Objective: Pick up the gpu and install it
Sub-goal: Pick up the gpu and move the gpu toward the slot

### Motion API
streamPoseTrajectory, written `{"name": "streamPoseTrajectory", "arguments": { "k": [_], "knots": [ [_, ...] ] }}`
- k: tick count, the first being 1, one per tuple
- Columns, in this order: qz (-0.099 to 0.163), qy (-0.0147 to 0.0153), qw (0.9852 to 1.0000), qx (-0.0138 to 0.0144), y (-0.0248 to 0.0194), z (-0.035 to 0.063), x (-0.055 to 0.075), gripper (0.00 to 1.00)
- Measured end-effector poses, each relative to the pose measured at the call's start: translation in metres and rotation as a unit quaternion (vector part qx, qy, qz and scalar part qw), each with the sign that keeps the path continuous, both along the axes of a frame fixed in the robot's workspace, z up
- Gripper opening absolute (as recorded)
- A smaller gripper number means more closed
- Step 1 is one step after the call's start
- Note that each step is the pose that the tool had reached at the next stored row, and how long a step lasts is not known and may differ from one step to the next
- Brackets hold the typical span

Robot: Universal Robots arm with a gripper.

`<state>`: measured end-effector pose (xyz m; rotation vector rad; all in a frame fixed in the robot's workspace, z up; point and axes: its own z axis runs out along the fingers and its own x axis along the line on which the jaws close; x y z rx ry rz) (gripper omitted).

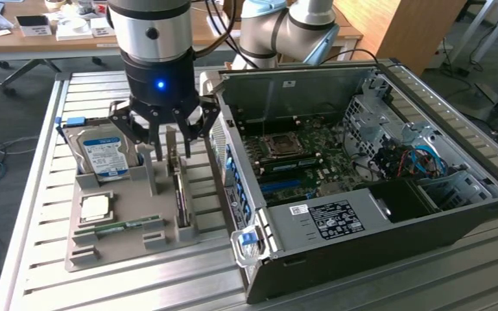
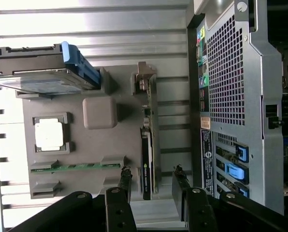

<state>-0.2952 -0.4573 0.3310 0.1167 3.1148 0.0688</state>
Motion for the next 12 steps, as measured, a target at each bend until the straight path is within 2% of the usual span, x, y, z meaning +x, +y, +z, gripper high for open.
{"name": "streamPoseTrajectory", "arguments": {
  "k": [6, 12],
  "knots": [
    [0.000, 0.0000, 1.0000, 0.0000, 0.0000, -0.0059, 0.0000, 0.47],
    [0.000, 0.0000, 1.0000, 0.0000, 0.0000, -0.0064, 0.0000, 0.47]
  ]
}}
